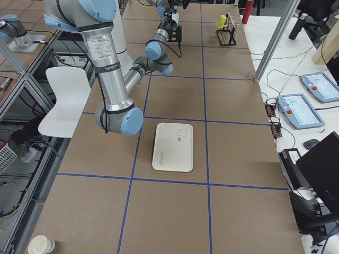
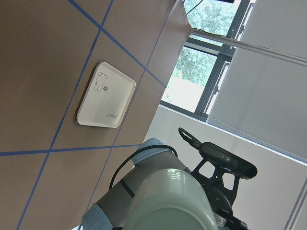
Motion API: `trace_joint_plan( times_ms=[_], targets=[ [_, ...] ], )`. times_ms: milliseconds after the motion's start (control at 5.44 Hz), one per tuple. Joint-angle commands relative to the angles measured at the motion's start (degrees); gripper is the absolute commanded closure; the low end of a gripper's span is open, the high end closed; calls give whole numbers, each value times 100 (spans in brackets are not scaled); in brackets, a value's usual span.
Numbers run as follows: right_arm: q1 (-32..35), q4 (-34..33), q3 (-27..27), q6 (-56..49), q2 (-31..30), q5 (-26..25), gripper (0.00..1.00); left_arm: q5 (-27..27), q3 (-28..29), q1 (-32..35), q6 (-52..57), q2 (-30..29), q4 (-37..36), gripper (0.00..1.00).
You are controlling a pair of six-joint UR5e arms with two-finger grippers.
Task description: Left arm grabs green cup and hands to right arm on tray
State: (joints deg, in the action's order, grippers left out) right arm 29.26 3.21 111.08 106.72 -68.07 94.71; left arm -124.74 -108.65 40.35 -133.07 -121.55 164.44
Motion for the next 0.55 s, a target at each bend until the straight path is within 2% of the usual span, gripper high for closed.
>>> trace_joint_plan(
  times_ms=[0, 368],
  targets=[
    [-8, -294, 89, -2, 40, 195, 37, -6, -7, 0, 0, 0, 0, 100],
    [-8, -295, 89, -2, 40, 214, 56, 3, -7, 0, 0, 0, 0, 100]
  ],
)
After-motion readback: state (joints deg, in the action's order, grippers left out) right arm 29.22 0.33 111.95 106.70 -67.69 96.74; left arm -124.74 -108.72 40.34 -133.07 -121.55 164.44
